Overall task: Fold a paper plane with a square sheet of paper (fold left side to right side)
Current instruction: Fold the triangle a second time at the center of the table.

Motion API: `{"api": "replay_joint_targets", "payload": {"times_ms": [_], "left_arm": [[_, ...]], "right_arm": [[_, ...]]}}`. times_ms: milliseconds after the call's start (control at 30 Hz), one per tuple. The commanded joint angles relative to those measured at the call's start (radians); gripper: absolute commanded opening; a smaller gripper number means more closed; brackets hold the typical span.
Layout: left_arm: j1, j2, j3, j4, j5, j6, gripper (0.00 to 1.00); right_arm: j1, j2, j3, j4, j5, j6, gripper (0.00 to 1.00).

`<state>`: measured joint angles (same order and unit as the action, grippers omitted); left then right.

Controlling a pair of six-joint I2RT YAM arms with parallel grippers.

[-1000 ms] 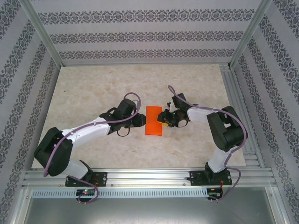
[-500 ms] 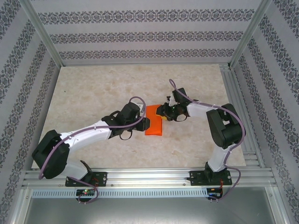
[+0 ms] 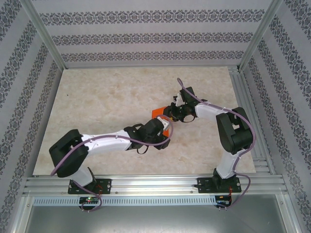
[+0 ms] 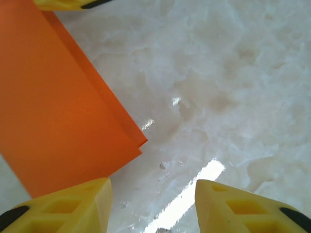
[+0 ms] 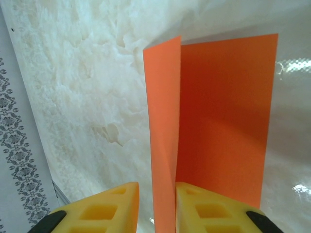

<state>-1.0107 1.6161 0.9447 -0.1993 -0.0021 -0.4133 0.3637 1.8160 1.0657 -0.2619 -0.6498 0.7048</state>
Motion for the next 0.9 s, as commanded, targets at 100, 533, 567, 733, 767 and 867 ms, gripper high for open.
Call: {"api": "replay_joint_targets", "payload": {"times_ms": [100,533,567,733,767,867], "left_arm": [[-0.026,0.083,0.085,-0.022,-0.12,0.044,0.54],[-0.055,0.208,0.197,-0.142,-0.273,0.063,0.44],[-0.055,0.208,0.199,-0.144,-0.27,0.065,0.42],[-0.057,0.193,0.2,-0.163,-0.265,0.063,0.35],[-0.057,0.19,0.2,-0.168,-0.267,0.062,0.32],[-0.056,0.176,0.201,-0.182,-0.271,0.06,0.25]], "right_arm": [[-0.009,0.017,0.031,-0.043,0.001,-0.033,0.26],[-0.008,0.026,0.032,-0.049,0.009,-0.04,0.26],[-0.007,0.028,0.034,-0.053,0.011,-0.043,0.25],[-0.006,0.034,0.042,-0.068,0.021,-0.057,0.26],[-0.007,0.035,0.043,-0.072,0.022,-0.058,0.26],[-0.006,0.041,0.046,-0.077,0.026,-0.063,0.26]]}}
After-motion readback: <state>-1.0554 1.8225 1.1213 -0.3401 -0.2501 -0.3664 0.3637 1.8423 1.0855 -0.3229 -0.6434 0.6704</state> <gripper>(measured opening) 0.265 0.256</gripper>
